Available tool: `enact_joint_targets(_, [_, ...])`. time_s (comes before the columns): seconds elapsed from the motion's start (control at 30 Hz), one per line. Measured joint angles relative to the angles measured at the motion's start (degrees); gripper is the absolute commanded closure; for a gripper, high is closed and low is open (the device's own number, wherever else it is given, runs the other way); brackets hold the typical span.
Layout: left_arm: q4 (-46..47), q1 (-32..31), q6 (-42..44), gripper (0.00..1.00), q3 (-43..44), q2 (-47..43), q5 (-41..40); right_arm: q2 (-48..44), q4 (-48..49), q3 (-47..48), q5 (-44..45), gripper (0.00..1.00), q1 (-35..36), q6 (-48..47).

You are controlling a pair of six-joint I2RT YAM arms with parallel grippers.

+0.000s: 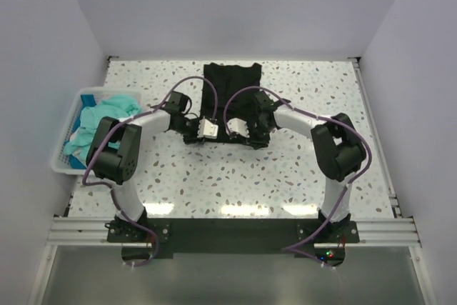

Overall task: Fold and stack the t-shirts
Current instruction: Fold the tshirt

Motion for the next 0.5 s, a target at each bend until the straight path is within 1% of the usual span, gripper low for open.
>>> enact_joint_targets(0.03, [-0.02,-0.02,0.74,0.52,0.0,0.37,-0.35,0.02,0.79,-0.2,0.24,0.64,0.0,0.02])
enact_joint_targets(0.07, [0.0,-0.02,1.51,0.57,0.0,0.7,-0.31,0.0,1.57,-0.33,0.63,0.67,0.0,0.02])
enact_joint_targets(0.13, [-0.04,-0.04,2.56,0.64,0.0,0.81,-0.59,-0.04,2.6,-0.7,0.94,0.73,0.0,0.04])
enact_joint_targets(0.17, [-0.07,-0.04,2.97,0.72,0.02,0.94,-0.61,-0.13,3.23,-0.96,1.07,0.82,0.04,0.02])
enact_joint_targets(0.2, [-0.09,-0.04,3.15,0.78,0.02,1.01,-0.59,-0.2,3.89,-1.18,1.29,0.87,0.04,-0.11])
enact_joint_targets(0.23, [-0.17,-0.04,3.5,0.83,0.02,1.11,-0.68,-0.24,4.74,-1.33,1.75,0.99,0.04,-0.2])
enact_joint_targets(0.27, [-0.26,-0.04,3.82,0.92,0.02,1.14,-0.74,-0.26,5.51,-1.49,2.19,1.0,0.11,-0.28])
enact_joint_targets(0.33, [-0.57,-0.11,4.17,1.0,0.02,1.14,-1.01,-0.61,6.43,-1.95,2.64,1.0,0.15,-0.13])
enact_joint_targets(0.5, [-1.57,-0.17,1.79,1.0,0.04,0.0,-0.96,-2.08,5.81,-2.8,3.54,1.0,0.17,0.57])
